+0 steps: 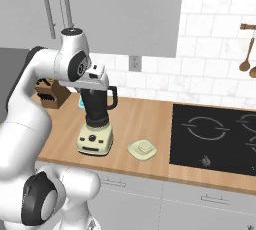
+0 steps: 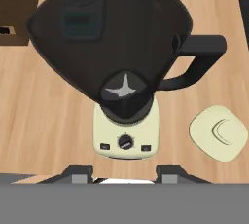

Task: Close the lid blender by securely placing the lid on top.

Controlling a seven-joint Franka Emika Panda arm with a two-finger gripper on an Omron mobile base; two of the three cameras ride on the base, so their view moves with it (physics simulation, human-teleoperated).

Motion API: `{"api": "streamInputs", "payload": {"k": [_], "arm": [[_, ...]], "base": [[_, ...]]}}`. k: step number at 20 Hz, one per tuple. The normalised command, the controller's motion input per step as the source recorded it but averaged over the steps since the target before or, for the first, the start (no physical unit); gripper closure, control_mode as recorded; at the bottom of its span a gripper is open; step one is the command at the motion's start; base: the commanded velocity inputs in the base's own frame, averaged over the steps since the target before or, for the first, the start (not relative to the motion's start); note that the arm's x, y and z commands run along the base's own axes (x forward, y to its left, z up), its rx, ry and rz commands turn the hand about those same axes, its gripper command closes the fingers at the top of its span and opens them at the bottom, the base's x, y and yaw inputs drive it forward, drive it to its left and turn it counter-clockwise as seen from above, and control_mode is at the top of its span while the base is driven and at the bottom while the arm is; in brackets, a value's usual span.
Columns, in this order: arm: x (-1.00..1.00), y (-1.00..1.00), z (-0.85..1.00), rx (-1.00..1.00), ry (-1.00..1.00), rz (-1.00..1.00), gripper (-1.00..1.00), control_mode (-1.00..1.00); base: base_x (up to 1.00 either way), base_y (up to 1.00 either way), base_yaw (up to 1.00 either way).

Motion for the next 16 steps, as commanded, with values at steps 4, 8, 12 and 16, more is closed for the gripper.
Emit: {"api": "streamInputs", "payload": {"k": [4, 8, 12, 16], "arm": [[-0.51, -0.07, 0.00, 0.00, 0.00, 0.00, -1.00, -1.00], [-1.00, -0.39, 0.00, 0.00, 0.00, -0.01, -1.00, -1.00], [-0.96, -0.84, -0.06, 0.00, 0.00, -0.07, -1.00, -1.00], [-0.61, -1.00, -0.14, 0.00, 0.00, 0.00, -1.00, -1.00]], "base": [[0.00, 0.00, 0.00], [0.00, 0.00, 0.00], [0.00, 0.00, 0.00], [0.00, 0.00, 0.00]]}}
